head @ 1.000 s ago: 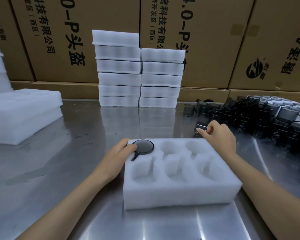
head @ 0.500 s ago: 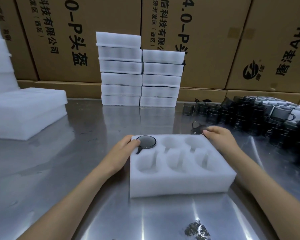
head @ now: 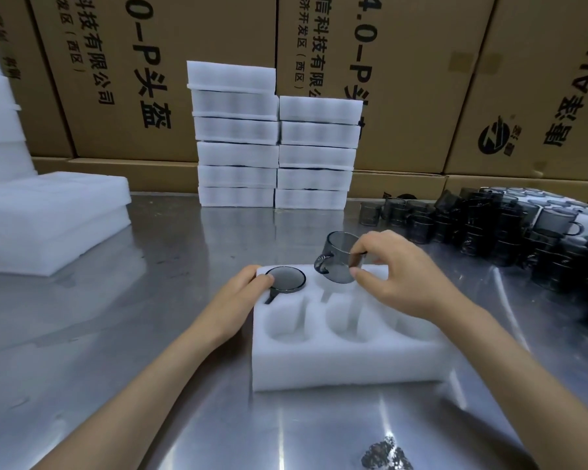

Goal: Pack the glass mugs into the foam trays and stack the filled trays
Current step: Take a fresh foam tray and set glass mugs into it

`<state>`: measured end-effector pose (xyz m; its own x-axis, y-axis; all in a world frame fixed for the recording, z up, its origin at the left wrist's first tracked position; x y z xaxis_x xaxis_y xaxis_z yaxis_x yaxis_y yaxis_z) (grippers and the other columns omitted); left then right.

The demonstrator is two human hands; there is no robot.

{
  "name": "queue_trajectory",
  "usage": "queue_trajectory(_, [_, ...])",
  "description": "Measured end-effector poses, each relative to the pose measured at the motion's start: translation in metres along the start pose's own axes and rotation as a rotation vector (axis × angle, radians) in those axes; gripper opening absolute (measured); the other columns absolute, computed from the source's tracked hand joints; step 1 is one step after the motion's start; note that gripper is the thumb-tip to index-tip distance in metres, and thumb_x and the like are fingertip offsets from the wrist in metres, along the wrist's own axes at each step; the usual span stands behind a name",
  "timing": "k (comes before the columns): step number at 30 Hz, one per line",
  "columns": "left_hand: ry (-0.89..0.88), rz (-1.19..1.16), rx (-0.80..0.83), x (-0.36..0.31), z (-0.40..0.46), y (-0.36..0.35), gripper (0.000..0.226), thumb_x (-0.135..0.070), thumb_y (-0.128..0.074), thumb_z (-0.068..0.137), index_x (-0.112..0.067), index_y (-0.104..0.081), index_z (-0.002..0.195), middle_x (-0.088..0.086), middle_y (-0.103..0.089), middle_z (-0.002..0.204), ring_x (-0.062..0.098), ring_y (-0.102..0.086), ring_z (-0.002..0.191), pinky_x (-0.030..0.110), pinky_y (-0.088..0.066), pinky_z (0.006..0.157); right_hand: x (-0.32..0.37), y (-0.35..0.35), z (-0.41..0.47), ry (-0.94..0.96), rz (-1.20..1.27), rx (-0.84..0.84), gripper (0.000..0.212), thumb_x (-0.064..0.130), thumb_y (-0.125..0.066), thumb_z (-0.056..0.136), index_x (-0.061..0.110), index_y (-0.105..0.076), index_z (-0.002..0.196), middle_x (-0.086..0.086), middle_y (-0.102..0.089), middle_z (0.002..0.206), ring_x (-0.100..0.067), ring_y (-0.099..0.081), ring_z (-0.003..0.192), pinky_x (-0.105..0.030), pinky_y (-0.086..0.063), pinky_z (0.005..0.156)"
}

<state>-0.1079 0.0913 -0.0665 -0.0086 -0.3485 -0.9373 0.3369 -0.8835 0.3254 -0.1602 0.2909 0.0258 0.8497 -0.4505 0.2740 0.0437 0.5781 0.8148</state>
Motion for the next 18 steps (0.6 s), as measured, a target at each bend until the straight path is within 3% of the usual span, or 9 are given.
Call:
queue_trajectory(4, [0.001,0.0,0.007,0.0,0.0,-0.001,0.04,-0.05,-0.044,0.075,-0.025,-0.063,0.099,-0.009,-0.066,0.102,0.011,-0.06,0.101,0.032,-0.043,0.092,0.007,-0.005,-0.001,0.044,0.014,0.037,0.008,0.032,-0.06,0.086,0.026,-0.058,0.091,0.017,-0.058,0.095,-0.012,-0.05,0.097,-0.039,-0.048,0.081])
queue_trajectory(8, [0.005,0.008,0.005,-0.001,-0.001,0.0,0.039,-0.051,-0.043,0.074,-0.027,-0.063,0.099,-0.011,-0.066,0.102,0.01,-0.059,0.102,0.031,-0.042,0.093,0.011,-0.014,0.002,0.033,-0.141,0.081,0.047,0.076,-0.038,0.075,0.03,-0.05,0.082,0.016,-0.053,0.086,-0.006,-0.043,0.089,-0.028,-0.043,0.072])
queue_trajectory(10, [0.009,0.011,0.002,-0.001,-0.002,0.0,0.039,-0.05,-0.043,0.074,-0.026,-0.063,0.098,-0.009,-0.066,0.101,0.011,-0.06,0.101,0.03,-0.043,0.09,0.012,-0.019,0.003,0.012,-0.205,0.09,0.053,0.08,-0.028,0.072,0.03,-0.045,0.076,0.014,-0.05,0.079,-0.004,-0.039,0.084,-0.025,-0.036,0.065])
queue_trajectory(14, [0.001,0.025,0.006,-0.004,-0.003,0.0,0.04,-0.049,-0.043,0.075,-0.023,-0.062,0.098,-0.006,-0.066,0.101,0.012,-0.06,0.1,0.029,-0.043,0.086,0.014,-0.019,0.002,0.039,-0.157,0.066,0.023,0.048,-0.048,0.09,0.026,-0.05,0.085,0.011,-0.054,0.092,-0.011,-0.045,0.087,-0.026,-0.03,0.067])
queue_trajectory(18, [-0.007,0.05,0.02,-0.007,-0.004,0.001,0.037,-0.049,-0.045,0.079,-0.024,-0.063,0.1,-0.008,-0.066,0.101,0.011,-0.06,0.099,0.029,-0.043,0.09,0.013,-0.024,0.0,0.031,-0.035,0.118,0.008,0.028,-0.053,0.095,0.026,-0.056,0.102,0.019,-0.05,0.114,-0.01,-0.05,0.095,-0.035,-0.044,0.077])
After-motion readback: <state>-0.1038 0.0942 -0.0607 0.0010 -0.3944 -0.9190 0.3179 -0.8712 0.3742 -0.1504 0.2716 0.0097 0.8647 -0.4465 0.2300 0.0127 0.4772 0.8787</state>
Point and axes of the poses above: each hand's wrist, its own z-axis towards the middle knuckle, its own y-axis out of the back of the hand, x = y × z, the point moved 9 cm from there along z, towards the middle knuckle
